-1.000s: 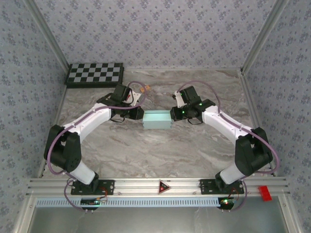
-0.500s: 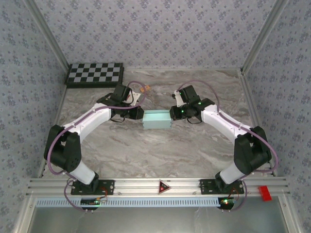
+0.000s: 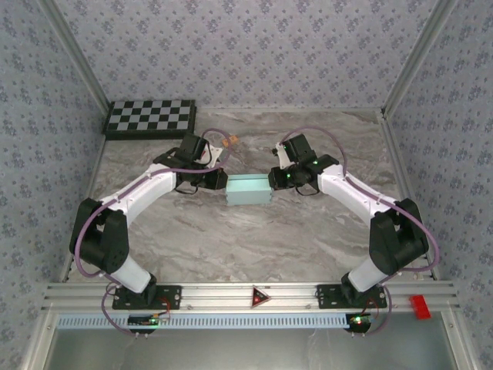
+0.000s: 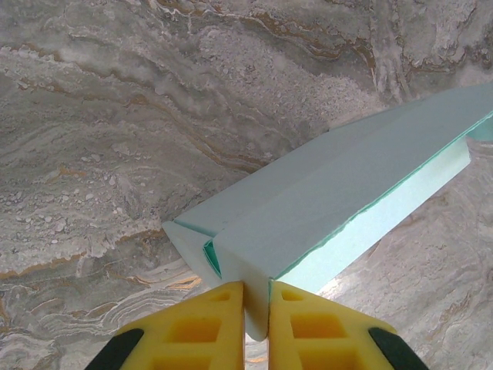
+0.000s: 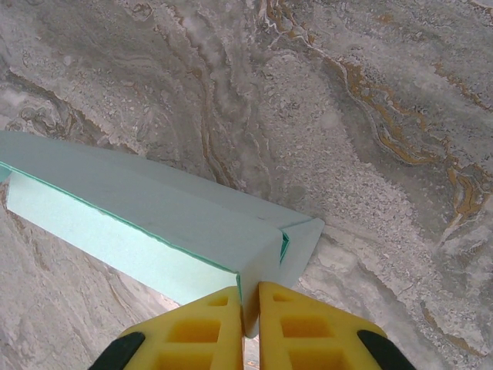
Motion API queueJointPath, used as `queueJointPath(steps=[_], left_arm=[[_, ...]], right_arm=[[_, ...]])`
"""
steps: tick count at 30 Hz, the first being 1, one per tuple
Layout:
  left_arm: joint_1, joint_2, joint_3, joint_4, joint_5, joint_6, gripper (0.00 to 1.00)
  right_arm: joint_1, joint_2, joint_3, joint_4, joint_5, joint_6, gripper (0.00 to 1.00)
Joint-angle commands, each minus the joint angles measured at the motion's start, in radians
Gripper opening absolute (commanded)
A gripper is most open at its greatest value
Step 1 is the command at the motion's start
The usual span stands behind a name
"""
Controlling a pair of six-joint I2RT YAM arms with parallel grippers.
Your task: Fold the paper box
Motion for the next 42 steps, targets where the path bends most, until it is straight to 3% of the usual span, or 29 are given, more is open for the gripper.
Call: queueJointPath(steps=[1, 42], left_arm=[[-0.009, 0.000, 0.005, 0.015, 0.032, -0.012, 0.13], [-0.017, 0.015, 0.018, 0.021, 0.041, -0.030, 0.12]], right_arm=[[0.016, 0.018, 0.051, -0.027, -0.054, 0.019, 0.11], [0.021, 0.076, 0.097, -0.079, -0.083, 0.031, 0.12]])
